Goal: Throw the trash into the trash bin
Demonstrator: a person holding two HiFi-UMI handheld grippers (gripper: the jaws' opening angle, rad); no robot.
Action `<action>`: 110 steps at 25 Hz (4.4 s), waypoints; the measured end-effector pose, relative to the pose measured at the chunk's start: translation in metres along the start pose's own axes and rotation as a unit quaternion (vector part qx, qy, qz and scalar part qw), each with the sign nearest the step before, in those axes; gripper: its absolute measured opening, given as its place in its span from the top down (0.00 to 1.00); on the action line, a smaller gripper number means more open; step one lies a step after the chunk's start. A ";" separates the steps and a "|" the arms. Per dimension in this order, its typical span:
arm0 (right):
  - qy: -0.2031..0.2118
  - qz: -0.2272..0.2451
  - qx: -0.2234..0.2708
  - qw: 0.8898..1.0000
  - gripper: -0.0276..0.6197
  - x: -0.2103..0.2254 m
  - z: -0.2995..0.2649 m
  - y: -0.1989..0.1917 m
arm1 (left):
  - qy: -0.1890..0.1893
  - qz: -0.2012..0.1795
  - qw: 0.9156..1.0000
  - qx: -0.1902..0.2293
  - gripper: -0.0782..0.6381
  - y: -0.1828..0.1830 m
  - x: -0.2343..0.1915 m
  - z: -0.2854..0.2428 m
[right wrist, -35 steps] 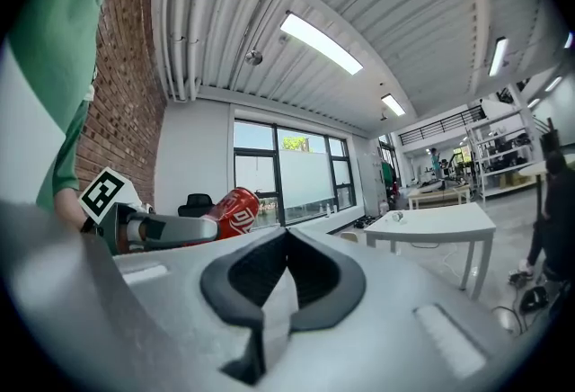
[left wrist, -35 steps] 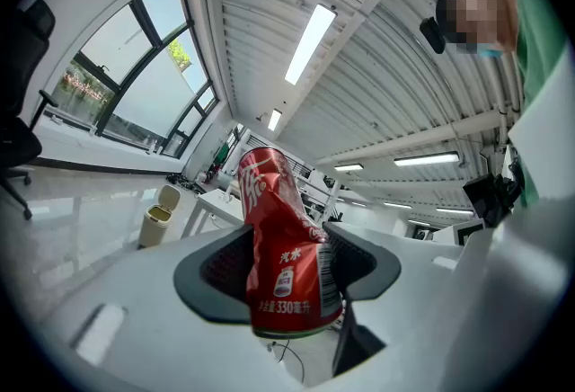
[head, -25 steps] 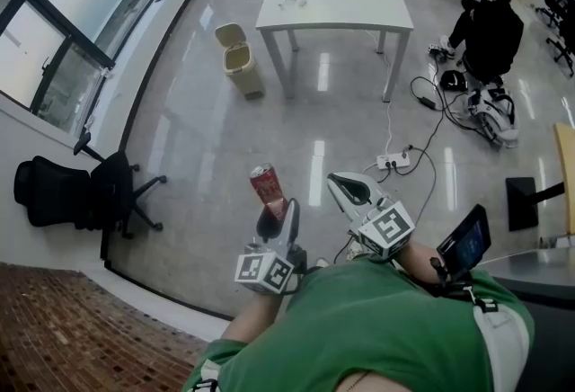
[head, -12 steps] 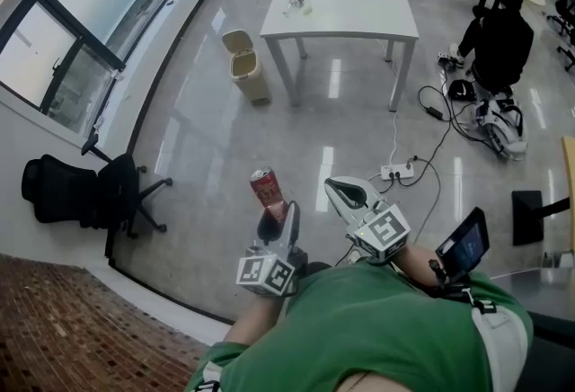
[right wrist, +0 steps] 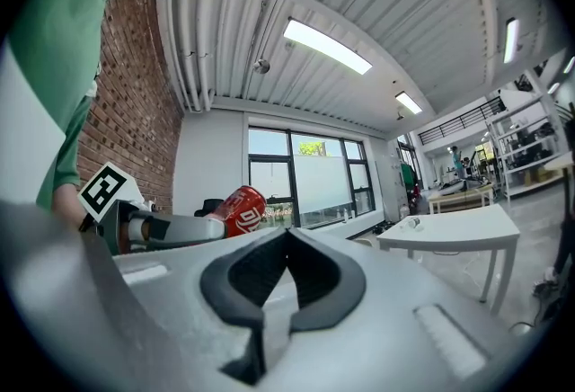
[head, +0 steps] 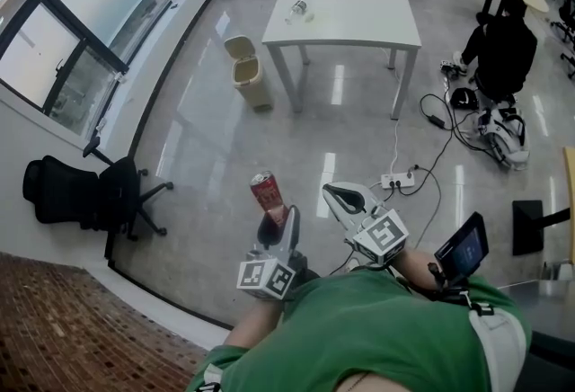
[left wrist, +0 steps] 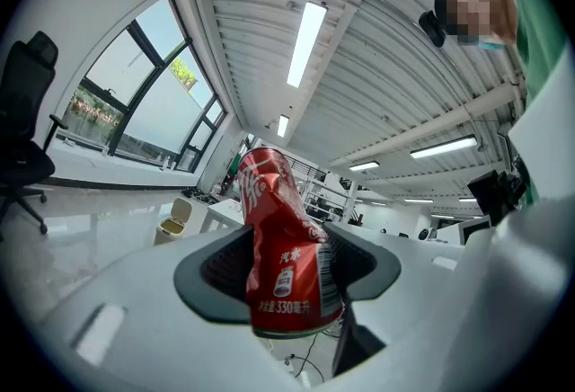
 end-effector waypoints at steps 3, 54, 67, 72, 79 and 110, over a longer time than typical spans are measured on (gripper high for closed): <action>0.007 0.003 -0.002 1.000 0.95 -0.008 -0.013 0.000 | 0.001 0.004 1.000 0.002 0.54 0.002 -0.011 0.002; 0.002 -0.008 -0.052 0.999 0.95 -0.118 -0.349 -0.010 | 0.000 0.041 0.999 -0.012 0.55 0.103 -0.325 -0.010; -0.004 -0.023 -0.018 1.000 0.95 -0.022 -0.429 0.011 | -0.014 0.008 1.000 -0.024 0.55 0.129 -0.358 -0.134; -0.011 -0.016 -0.017 1.000 0.95 0.017 -0.438 0.007 | -0.024 0.000 0.999 -0.030 0.55 0.126 -0.359 -0.175; -0.019 -0.029 -0.011 0.999 0.95 0.050 -0.445 0.003 | -0.041 -0.010 0.998 -0.046 0.55 0.122 -0.361 -0.209; -0.105 0.001 -0.027 0.994 0.95 0.075 -0.671 0.014 | -0.100 0.020 0.993 -0.050 0.55 0.193 -0.575 -0.330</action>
Point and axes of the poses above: the fingertips, and each gripper's own axes: z backward along the fingers, x to its right, y out of its top, the point moved 8 cm from there along z, backward along the fingers, and after that the axes turned 12 degrees about -y, right-handed, at the moved point
